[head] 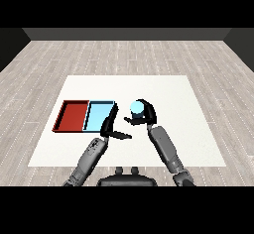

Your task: Pick the blue can and put it in the blue box

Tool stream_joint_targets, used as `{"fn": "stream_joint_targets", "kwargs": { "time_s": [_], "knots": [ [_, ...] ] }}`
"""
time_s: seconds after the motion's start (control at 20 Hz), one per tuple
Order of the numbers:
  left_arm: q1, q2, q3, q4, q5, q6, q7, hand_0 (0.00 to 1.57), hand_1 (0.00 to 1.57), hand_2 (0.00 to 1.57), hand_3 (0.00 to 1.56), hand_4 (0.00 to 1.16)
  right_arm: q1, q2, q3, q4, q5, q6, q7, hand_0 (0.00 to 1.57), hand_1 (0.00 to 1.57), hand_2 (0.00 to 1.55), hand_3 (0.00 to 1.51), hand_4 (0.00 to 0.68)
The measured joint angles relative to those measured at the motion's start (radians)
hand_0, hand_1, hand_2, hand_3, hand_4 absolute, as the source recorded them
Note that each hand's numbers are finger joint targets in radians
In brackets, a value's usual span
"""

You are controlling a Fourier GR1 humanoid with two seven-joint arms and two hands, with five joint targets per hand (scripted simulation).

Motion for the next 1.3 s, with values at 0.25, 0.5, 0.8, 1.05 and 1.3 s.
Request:
{"fn": "stream_joint_targets", "kwargs": {
  "time_s": [0.25, 0.5, 0.8, 1.05, 1.3],
  "knots": [
    [-0.071, 0.0, -0.015, 0.099, 0.059, 0.028, -0.02, 0.0, 0.0, 0.0, 0.0, 0.0, -0.011, 0.0, 0.025, 0.021, -0.025, -0.006, -0.019, 1.44, 1.44, 1.47, 1.38, 0.56],
    [-0.087, 0.0, -0.069, 0.139, 0.104, 0.067, -0.043, 0.0, 0.0, 0.0, 0.0, 0.0, -0.017, -0.001, 0.023, 0.003, -0.046, 0.016, -0.008, 1.43, 1.43, 1.46, 1.37, 0.552],
    [-0.115, 0.0, -0.094, 0.198, 0.161, 0.083, -0.072, 0.0, 0.0, 0.0, 0.0, 0.0, -0.016, -0.001, 0.077, 0.006, -0.063, -0.02, -0.017, 1.45, 1.45, 1.46, 1.37, 0.555],
    [-0.169, 0.0, -0.131, 0.243, 0.208, 0.116, -0.077, 0.0, 0.0, 0.0, 0.0, 0.0, -0.048, 0.0, 0.095, 0.049, -0.078, -0.027, -0.043, 1.42, 1.42, 1.46, 1.36, 0.559],
    [-0.181, 0.0, -0.167, 0.228, 0.222, 0.16, -0.052, 0.0, 0.0, 0.0, 0.0, 0.0, -0.035, 0.0, 0.126, 0.054, -0.101, -0.039, -0.08, 1.43, 1.43, 1.46, 1.37, 0.552]
  ]
}}
